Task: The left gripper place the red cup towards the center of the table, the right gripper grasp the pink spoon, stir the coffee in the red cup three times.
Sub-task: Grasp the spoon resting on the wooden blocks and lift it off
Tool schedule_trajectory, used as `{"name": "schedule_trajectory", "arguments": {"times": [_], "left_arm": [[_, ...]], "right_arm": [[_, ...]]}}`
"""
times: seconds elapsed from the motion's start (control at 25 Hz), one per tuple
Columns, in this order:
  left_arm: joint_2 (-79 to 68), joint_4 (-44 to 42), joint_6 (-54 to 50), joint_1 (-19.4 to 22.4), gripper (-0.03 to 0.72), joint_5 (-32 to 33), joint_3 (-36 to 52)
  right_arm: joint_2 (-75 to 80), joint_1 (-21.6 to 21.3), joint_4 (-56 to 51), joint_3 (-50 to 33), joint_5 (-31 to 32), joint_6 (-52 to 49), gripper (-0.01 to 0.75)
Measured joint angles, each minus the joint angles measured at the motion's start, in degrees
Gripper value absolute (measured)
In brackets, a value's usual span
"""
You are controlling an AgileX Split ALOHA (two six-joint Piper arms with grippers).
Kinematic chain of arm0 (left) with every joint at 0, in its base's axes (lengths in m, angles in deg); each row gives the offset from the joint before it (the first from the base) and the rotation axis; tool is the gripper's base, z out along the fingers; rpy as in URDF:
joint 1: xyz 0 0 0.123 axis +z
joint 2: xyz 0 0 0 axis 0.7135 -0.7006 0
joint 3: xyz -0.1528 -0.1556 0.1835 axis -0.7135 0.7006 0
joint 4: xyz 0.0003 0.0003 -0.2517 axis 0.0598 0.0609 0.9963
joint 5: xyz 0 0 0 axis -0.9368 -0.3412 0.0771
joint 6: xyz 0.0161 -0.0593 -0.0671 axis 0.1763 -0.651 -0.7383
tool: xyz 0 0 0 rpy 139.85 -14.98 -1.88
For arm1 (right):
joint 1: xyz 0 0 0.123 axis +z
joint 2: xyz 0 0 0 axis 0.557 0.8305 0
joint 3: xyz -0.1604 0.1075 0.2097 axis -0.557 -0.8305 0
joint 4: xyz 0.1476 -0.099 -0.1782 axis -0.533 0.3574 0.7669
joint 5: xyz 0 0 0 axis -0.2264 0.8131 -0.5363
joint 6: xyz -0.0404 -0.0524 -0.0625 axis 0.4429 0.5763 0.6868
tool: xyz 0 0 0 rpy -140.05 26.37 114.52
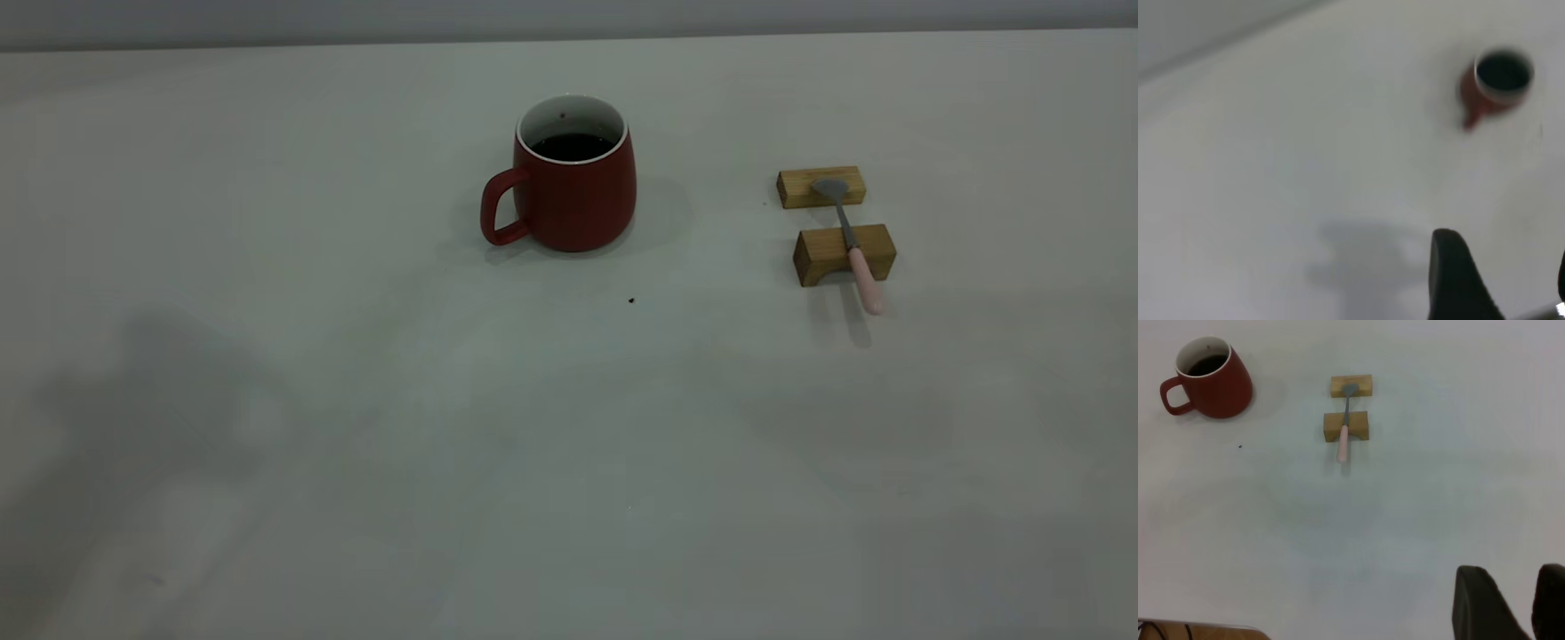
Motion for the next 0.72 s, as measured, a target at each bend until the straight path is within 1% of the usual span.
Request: {"name": "schedule_trajectory", "arguments": {"times": [0.16, 0.36, 0.48, 0.6, 0.72], "left_arm": [[9.18, 0.69, -1.22, 0.0, 0.443, 0.0, 15.33], [20.89, 4.73, -1.42, 0.0, 0.443, -0.26, 34.38], [28.11, 6.44, -1.27, 0.0, 0.443, -0.69, 44.15], [35.78, 6.97, 0.47, 0.0, 0.443, -1.39, 51.18], [42.86, 7.94, 1.52, 0.0, 0.443, -2.01, 55.78]], "right_arm": [[0.0, 0.0, 0.0, 0.0, 0.0, 0.0, 0.237], [0.0, 0.0, 0.0, 0.0, 0.0, 0.0, 0.237], [0.0, 0.0, 0.0, 0.0, 0.0, 0.0, 0.237], [0.0, 0.0, 0.0, 0.0, 0.0, 0.0, 0.237], [0.0, 0.0, 0.0, 0.0, 0.0, 0.0, 0.237]]}}
